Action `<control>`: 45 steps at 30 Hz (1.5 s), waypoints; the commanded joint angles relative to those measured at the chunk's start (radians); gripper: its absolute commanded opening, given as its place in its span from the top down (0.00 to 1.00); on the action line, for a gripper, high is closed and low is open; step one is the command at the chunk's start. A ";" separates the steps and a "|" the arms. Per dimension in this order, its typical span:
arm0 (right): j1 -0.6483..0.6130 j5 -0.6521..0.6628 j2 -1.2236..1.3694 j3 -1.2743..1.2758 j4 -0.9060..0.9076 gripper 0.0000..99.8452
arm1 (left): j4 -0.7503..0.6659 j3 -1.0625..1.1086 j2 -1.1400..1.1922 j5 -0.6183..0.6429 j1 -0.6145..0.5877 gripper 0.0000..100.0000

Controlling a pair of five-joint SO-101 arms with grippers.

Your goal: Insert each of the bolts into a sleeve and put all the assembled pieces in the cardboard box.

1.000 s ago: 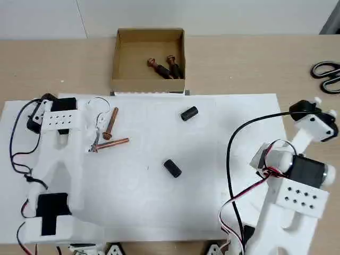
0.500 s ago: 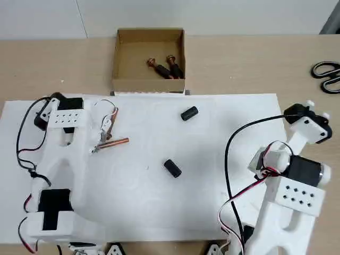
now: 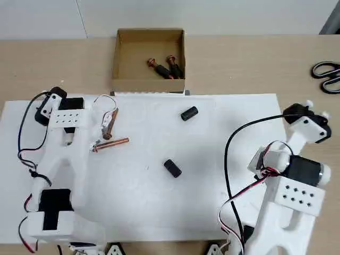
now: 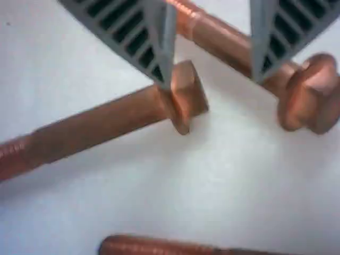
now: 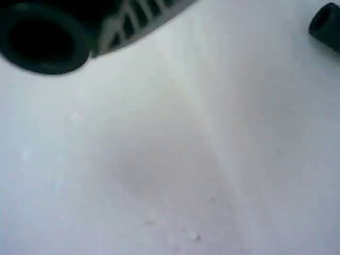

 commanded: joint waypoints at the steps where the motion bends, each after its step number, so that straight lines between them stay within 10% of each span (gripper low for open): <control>1: 0.012 0.011 -0.019 -0.006 -0.022 1.00 | -0.011 -0.033 -0.003 -0.008 0.006 0.90; 45: 0.007 0.012 -0.021 -0.008 -0.013 1.00 | -0.118 0.105 0.203 -0.026 0.017 0.91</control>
